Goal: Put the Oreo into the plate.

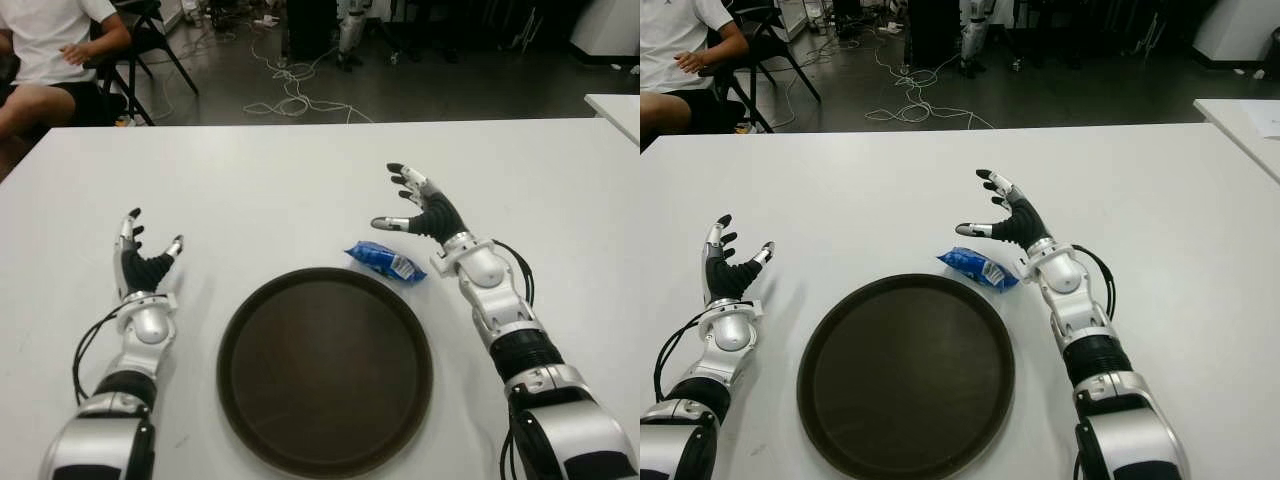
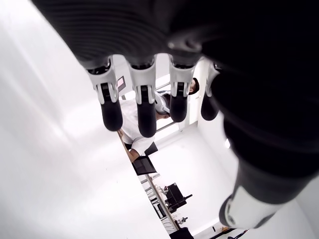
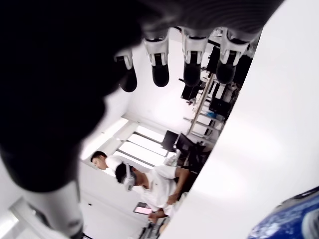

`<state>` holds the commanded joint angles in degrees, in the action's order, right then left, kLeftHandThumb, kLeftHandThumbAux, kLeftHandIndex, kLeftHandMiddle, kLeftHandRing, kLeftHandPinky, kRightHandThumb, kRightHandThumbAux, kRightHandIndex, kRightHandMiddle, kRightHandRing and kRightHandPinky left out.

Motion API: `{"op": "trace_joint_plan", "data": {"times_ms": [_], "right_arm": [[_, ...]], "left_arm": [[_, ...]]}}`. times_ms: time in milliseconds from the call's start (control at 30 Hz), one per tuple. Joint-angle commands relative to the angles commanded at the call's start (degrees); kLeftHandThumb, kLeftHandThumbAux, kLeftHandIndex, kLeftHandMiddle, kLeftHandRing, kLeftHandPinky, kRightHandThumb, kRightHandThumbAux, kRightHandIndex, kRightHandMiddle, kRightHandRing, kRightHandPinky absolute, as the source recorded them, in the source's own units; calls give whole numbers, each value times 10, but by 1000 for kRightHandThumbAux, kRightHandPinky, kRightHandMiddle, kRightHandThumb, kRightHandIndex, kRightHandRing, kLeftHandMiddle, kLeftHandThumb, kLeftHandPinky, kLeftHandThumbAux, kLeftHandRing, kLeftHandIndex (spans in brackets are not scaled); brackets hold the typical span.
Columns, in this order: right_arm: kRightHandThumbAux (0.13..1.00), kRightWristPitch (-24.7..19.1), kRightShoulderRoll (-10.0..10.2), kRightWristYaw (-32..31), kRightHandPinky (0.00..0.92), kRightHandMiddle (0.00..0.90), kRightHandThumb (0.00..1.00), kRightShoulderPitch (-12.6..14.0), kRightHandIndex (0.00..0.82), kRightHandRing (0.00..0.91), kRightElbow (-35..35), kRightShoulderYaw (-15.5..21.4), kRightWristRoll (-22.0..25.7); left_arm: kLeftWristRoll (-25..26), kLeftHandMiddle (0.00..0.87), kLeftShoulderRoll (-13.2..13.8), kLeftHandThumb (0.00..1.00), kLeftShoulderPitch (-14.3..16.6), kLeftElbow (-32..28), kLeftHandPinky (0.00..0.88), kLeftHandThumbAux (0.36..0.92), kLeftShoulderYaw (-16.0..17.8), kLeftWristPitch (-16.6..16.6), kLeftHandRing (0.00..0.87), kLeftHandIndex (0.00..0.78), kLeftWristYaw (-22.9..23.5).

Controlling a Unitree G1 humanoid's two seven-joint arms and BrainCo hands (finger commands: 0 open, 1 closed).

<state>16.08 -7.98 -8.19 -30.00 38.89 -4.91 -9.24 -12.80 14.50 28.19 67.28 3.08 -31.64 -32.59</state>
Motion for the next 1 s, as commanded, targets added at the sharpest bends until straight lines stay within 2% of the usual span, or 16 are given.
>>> {"op": "trace_joint_plan", "data": {"times_ms": [367,733,1000], "right_arm": [[711,-66,-4,4,50,81,0,8,84,82,-35,-16,-25],[725,-97,-15,-7,50,81,0,13,85,77,-59,-32,-38],[715,-121,-24,-16,44,84,0,19,88,77,-79,-41,-44]], "left_arm": [[-1,116,1,303,0,0,173,770,-1,0,131,120,0],[-4,119,1,285,-1,0,178,777,-3,0,136,126,-5],[3,114,0,311,-1,-1,187,774,1,-5,130,130,4]]}}
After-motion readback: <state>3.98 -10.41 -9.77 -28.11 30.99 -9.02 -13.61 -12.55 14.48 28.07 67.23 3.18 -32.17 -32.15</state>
